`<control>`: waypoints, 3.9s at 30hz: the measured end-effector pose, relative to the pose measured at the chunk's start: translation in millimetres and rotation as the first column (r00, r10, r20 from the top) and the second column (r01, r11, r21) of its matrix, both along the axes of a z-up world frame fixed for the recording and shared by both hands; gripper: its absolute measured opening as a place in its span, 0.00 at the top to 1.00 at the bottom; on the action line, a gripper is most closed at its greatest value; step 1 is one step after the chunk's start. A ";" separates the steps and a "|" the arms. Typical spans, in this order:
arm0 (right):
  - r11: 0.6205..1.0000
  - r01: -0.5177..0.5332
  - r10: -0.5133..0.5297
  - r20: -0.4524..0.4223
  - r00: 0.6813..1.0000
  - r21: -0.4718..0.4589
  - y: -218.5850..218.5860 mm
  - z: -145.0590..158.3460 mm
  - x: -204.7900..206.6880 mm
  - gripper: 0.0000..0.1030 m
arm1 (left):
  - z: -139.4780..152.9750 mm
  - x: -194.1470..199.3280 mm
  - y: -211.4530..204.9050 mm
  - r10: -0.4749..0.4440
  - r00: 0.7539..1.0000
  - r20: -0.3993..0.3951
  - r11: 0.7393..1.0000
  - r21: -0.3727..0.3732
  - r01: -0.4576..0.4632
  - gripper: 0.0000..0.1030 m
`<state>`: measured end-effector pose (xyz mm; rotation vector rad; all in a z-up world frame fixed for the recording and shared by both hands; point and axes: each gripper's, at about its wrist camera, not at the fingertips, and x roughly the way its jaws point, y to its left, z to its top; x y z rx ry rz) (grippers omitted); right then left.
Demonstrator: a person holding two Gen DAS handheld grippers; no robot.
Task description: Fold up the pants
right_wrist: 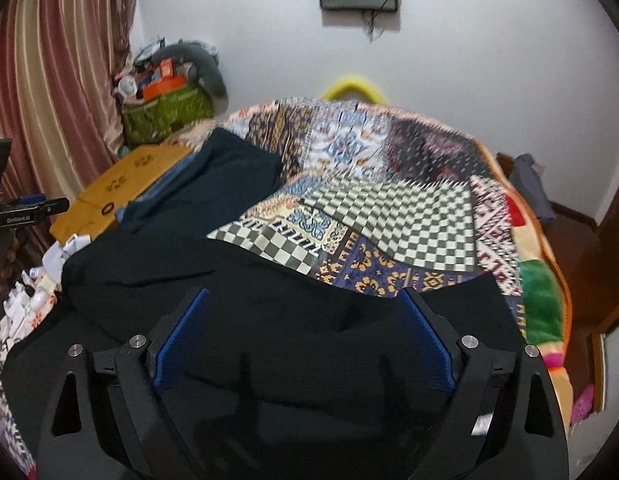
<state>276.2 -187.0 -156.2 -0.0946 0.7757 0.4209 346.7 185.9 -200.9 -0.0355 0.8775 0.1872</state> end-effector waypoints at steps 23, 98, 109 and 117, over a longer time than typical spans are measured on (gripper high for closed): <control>0.961 -0.277 0.261 -0.341 0.903 0.003 52.2 -82.7 110.9 0.45 | -130.6 73.9 40.8 0.007 0.913 -0.409 0.967 -0.231 -0.111 0.38; 0.979 -0.206 0.205 -0.151 0.967 0.009 36.3 -22.7 -141.3 0.90 | -55.8 -202.3 28.9 0.062 0.973 -0.223 0.982 -0.160 -0.100 0.86; 0.988 -0.152 0.155 -0.107 0.982 0.031 0.2 12.1 -148.8 0.88 | 10.7 -200.5 14.6 0.044 0.995 -0.088 0.993 -0.103 -0.053 0.75; 0.997 -0.044 0.047 -0.055 0.997 0.068 -28.1 37.2 -107.1 0.67 | 42.9 -164.3 -15.7 -0.020 1.000 0.000 0.997 -0.075 0.020 0.39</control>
